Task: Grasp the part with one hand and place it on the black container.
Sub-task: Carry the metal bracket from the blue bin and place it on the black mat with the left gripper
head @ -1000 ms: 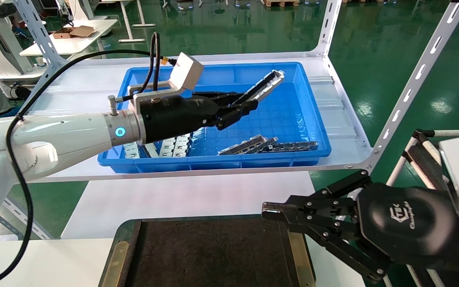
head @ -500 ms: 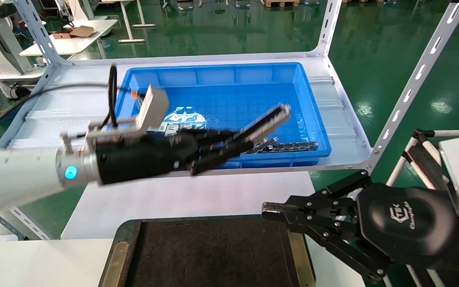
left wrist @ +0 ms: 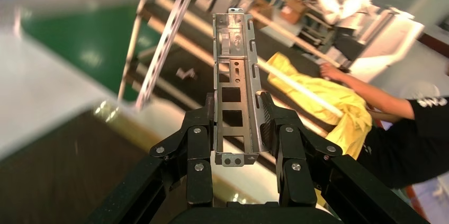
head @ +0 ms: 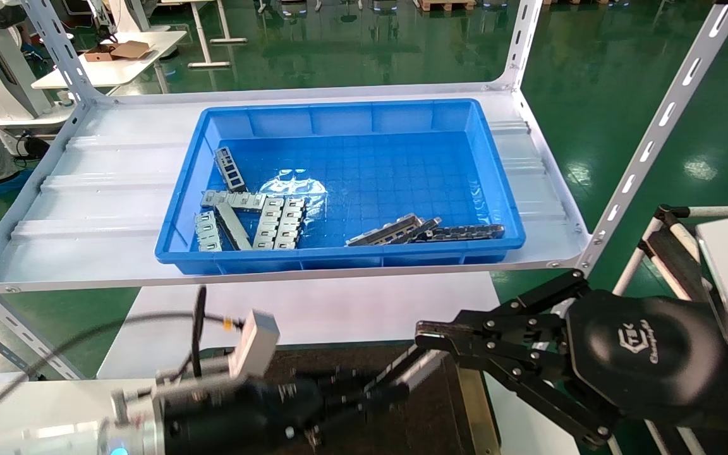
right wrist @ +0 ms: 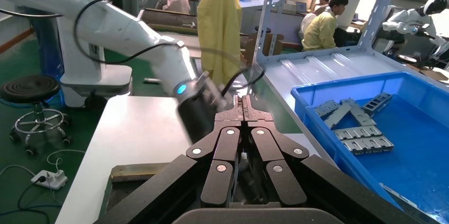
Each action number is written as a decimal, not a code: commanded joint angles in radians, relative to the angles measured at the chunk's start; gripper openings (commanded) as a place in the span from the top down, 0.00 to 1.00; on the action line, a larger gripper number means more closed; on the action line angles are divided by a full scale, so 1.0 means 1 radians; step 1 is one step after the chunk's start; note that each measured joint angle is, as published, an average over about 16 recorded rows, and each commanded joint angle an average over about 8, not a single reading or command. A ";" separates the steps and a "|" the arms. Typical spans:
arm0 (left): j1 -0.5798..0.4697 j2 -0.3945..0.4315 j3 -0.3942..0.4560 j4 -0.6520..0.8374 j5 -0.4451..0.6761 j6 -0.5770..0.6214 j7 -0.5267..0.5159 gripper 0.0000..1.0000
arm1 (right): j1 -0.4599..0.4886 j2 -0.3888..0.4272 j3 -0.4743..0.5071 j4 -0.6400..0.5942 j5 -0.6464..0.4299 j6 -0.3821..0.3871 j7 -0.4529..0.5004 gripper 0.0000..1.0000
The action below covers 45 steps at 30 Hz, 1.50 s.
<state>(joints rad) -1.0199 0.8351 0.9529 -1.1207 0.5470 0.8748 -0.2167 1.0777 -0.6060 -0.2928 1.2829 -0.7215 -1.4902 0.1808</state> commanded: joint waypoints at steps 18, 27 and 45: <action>0.223 0.176 0.125 -0.172 0.028 -0.811 -0.195 1.00 | 0.000 0.000 -0.001 0.000 0.001 0.000 -0.001 1.00; 0.205 0.338 0.112 -0.057 0.033 -0.995 -0.194 1.00 | 0.000 0.001 -0.002 0.000 0.001 0.001 -0.001 1.00; 0.230 0.478 0.025 0.106 0.140 -1.046 -0.174 1.00 | 0.001 0.001 -0.003 0.000 0.002 0.001 -0.001 1.00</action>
<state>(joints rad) -0.7908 1.3105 0.9808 -1.0175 0.6839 -0.1723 -0.3918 1.0783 -0.6049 -0.2955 1.2829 -0.7197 -1.4891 0.1794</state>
